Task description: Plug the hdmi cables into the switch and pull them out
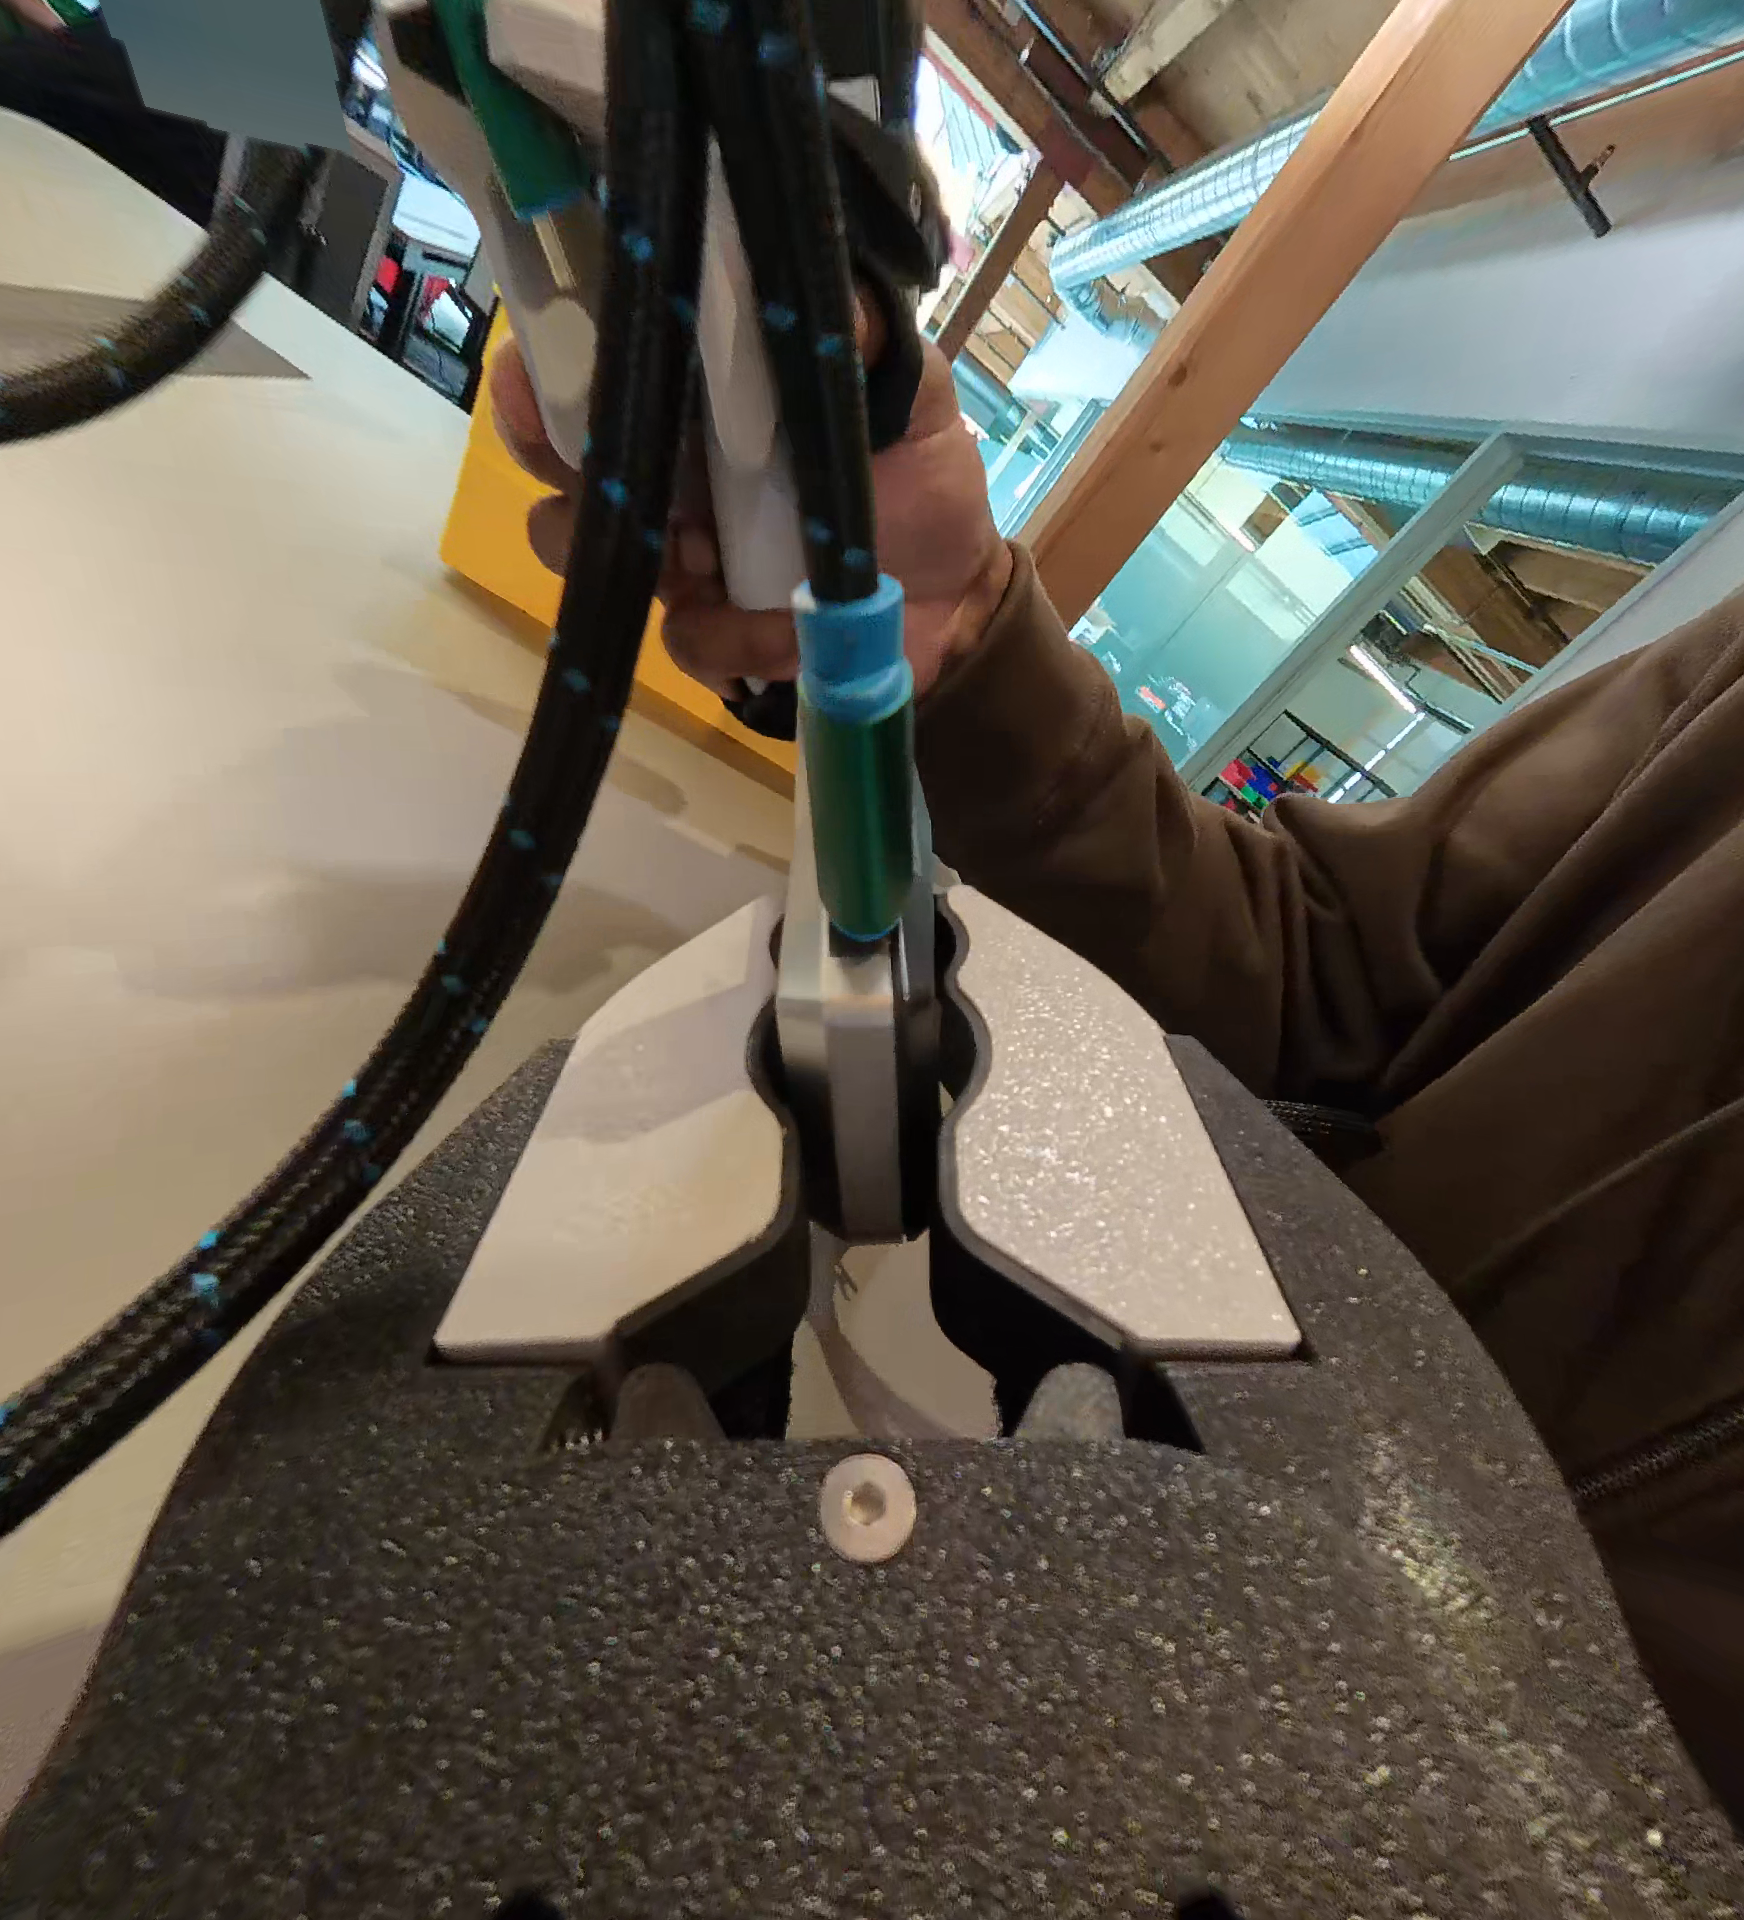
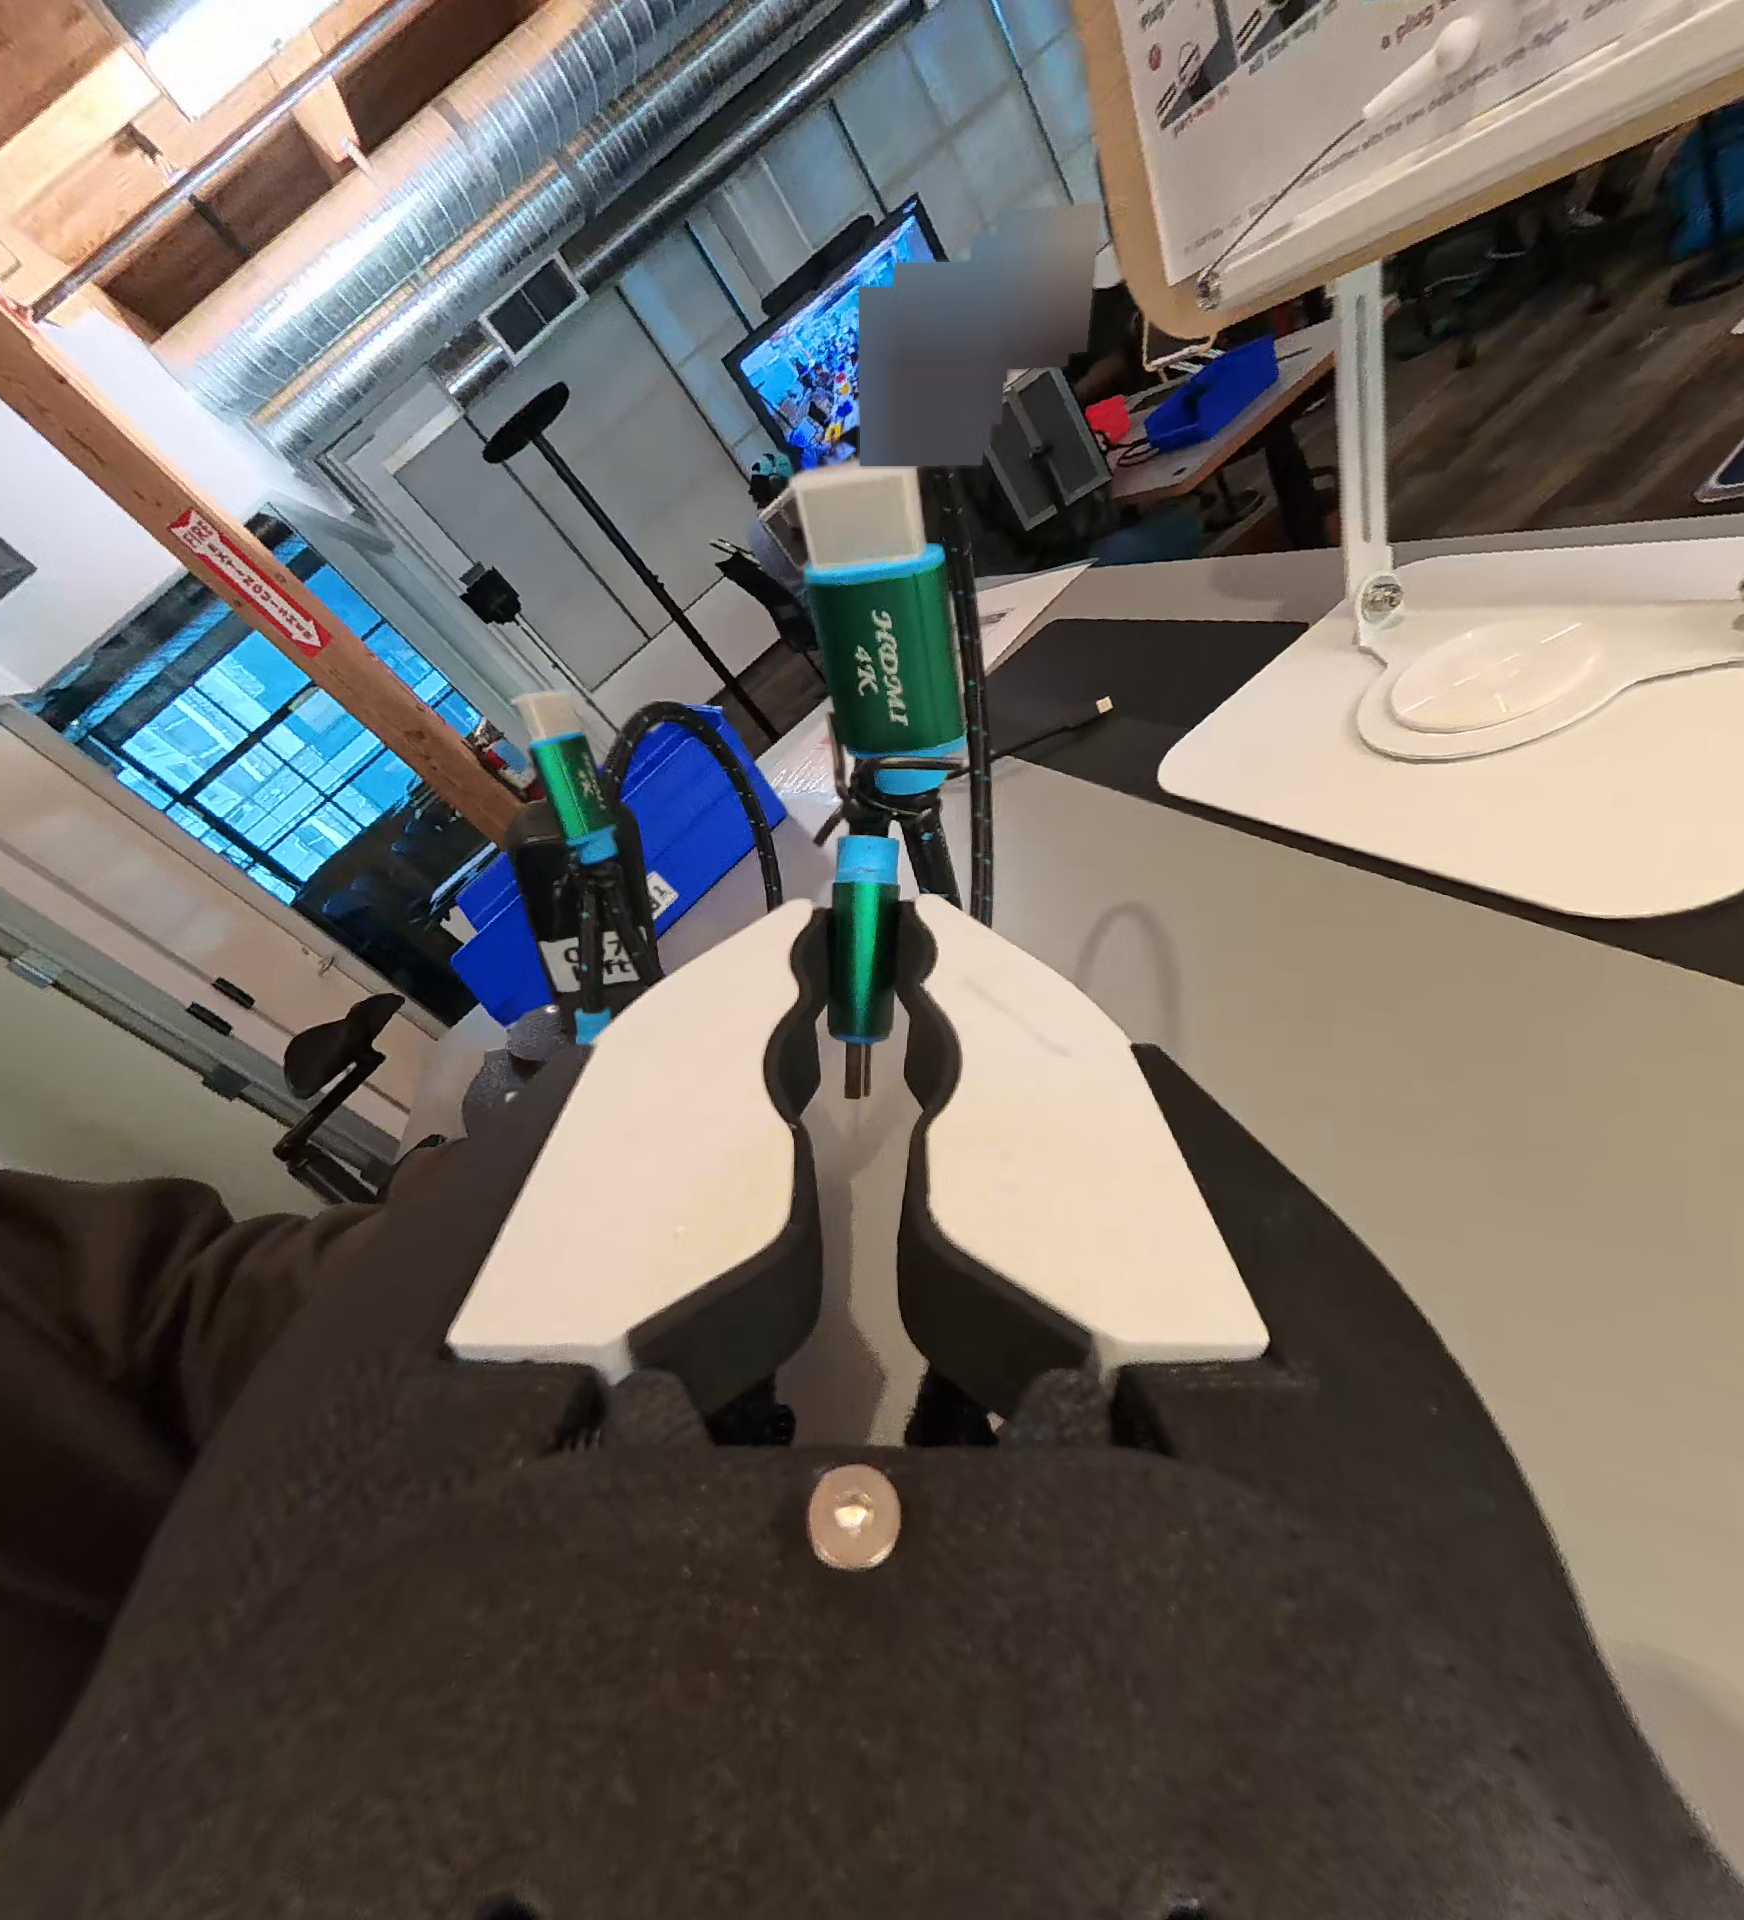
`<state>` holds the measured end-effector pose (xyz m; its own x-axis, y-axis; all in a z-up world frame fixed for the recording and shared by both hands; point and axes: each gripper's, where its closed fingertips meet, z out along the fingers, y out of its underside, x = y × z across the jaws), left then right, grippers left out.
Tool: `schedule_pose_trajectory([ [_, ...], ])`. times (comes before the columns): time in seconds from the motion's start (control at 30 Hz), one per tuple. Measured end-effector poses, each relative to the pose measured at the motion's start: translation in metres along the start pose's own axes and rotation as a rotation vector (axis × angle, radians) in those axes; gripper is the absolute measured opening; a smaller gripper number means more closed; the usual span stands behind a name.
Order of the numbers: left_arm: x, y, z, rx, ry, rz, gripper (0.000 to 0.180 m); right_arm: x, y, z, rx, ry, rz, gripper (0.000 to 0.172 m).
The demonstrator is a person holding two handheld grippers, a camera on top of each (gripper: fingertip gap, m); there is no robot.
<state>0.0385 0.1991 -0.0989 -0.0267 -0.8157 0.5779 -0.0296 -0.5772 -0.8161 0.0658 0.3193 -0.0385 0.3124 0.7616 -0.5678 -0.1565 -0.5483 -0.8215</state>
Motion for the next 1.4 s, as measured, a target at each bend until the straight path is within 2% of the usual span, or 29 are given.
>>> schedule_pose_trajectory([
  [0.27, -0.017, -0.016, -0.023, 0.083, -0.043, -0.03, 0.022, 0.001, -0.005, -0.004, -0.019, 0.116, -0.128, 0.011],
  [0.4, -0.023, -0.018, -0.024, 0.083, -0.053, -0.044, 0.022, -0.016, -0.014, -0.008, -0.037, 0.168, -0.257, 0.011],
  [0.53, -0.024, -0.02, -0.025, 0.087, -0.049, -0.046, 0.022, -0.045, -0.021, -0.029, -0.014, 0.236, -0.356, 0.011],
  [0.63, -0.024, -0.02, -0.025, 0.087, -0.045, -0.047, 0.022, -0.074, -0.017, -0.06, 0.026, 0.28, -0.396, 0.011],
  [0.73, -0.025, -0.02, -0.024, 0.086, -0.048, -0.054, 0.022, -0.093, -0.009, -0.103, -0.004, 0.399, -0.475, 0.011],
  [0.83, -0.026, -0.02, -0.024, 0.087, -0.048, -0.055, 0.022, -0.109, -0.016, -0.161, -0.064, 0.544, -0.604, 0.011],
  [1.0, -0.027, -0.02, -0.023, 0.084, -0.056, -0.054, 0.022, -0.131, -0.038, -0.263, -0.187, 0.798, -0.921, 0.012],
  [1.17, -0.028, -0.02, -0.023, 0.082, -0.062, -0.052, 0.022, -0.099, -0.01, -0.328, -0.458, 0.988, -1.096, 0.011],
  [1.4, -0.027, -0.02, -0.023, 0.084, -0.067, -0.045, 0.022, -0.034, 0.068, -0.367, -0.805, 1.084, -1.12, 0.011],
])
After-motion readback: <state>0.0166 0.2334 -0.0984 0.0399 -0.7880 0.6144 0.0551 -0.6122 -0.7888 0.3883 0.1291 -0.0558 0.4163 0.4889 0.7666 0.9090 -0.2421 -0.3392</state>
